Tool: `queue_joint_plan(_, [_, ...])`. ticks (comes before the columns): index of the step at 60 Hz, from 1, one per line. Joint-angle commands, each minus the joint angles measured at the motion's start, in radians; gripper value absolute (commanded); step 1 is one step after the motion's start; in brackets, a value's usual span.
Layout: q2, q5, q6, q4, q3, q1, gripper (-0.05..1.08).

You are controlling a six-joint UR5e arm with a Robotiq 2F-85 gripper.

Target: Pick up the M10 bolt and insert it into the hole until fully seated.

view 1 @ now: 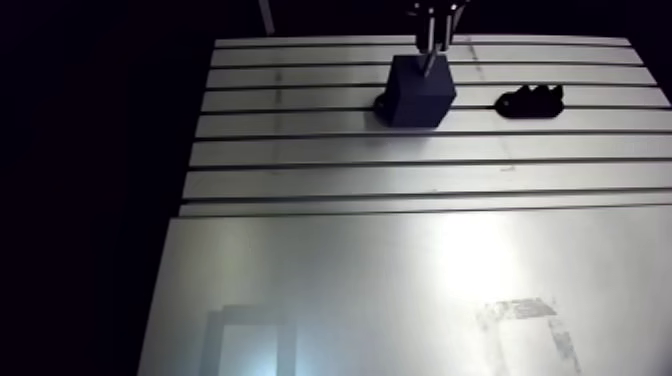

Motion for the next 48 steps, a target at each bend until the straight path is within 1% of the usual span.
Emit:
queue_joint_plan(1, [0.0,0.0,0.0,0.0,0.0,0.0,1.07])
queue_joint_plan(35, [0.0,0.0,0.0,0.0,0.003,0.005,1.07])
queue_joint_plan(44, [0.0,-0.001,0.0,-0.001,0.002,0.005,1.05])
queue_joint_plan(45, [0.0,-0.002,0.0,-0.004,0.0,0.005,1.0])
queue_joint_plan(46, [-0.001,-0.003,0.0,-0.007,0.001,0.005,0.9])
queue_joint_plan(47, [-0.001,-0.003,0.0,-0.007,0.001,0.005,0.9])
queue_joint_plan(48, [-0.002,-0.003,-0.001,-0.008,0.002,0.005,0.69])
